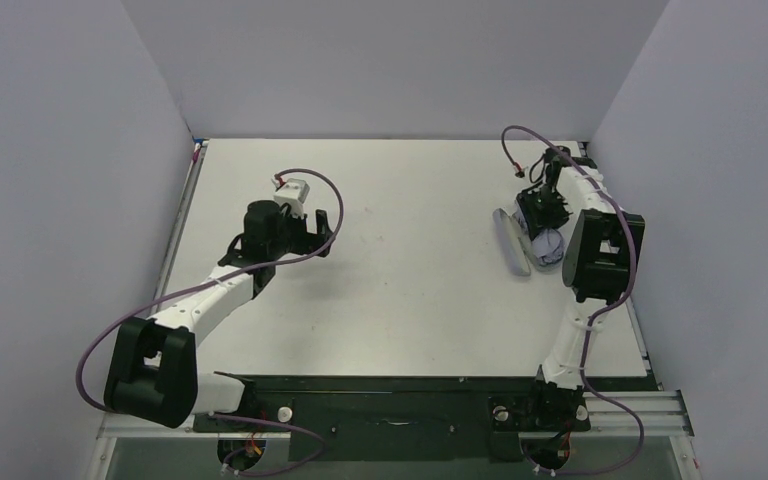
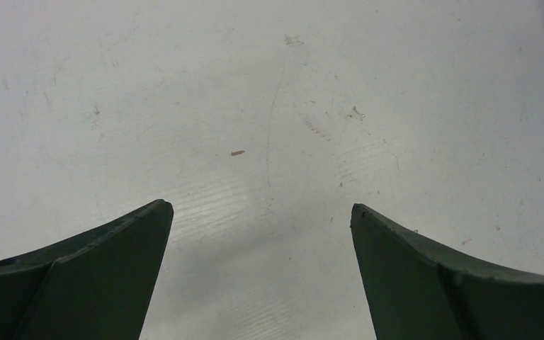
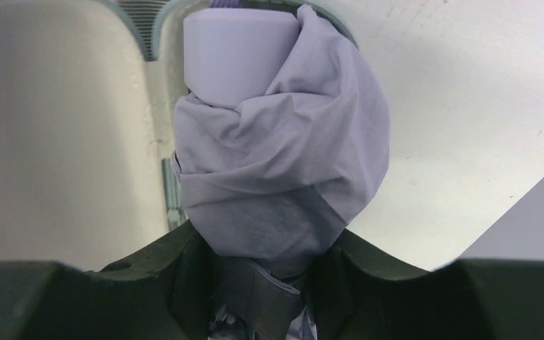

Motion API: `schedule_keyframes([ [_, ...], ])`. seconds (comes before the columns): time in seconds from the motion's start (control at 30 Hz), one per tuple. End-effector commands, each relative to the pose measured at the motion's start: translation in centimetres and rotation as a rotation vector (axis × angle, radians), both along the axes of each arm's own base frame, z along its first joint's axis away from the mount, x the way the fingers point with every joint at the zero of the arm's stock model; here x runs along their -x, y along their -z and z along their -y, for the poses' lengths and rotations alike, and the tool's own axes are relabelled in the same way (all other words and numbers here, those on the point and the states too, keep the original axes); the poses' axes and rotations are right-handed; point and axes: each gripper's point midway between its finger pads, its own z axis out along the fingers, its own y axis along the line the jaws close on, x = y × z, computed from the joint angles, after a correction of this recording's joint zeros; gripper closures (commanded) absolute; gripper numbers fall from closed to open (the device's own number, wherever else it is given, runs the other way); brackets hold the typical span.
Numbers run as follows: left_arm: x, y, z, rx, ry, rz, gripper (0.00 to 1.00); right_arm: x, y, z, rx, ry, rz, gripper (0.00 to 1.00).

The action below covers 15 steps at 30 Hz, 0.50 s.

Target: Open the umbrella

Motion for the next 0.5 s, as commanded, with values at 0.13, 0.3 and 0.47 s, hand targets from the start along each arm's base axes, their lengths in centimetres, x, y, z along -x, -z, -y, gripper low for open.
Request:
schedule_keyframes([
  [0.13, -2.0, -4.7, 0.6, -0.031, 0.063, 0.075, 0.03, -3.9, -11.6, -3.0, -0.150, -0.014, 0.296, 1.00],
  [0.3, -2.3, -6.1, 0.1, -0.049, 0.052, 0.101, 0.03, -4.7, -18.2, -4.9, -0.252, -0.022, 0.466, 1.00],
  [0.47, -2.1, -8.5, -0.3, -0.040, 0.059, 0.162, 0.03, -4.1, -23.3, -8.4, -0.407, -0.104, 0.584, 1.00],
])
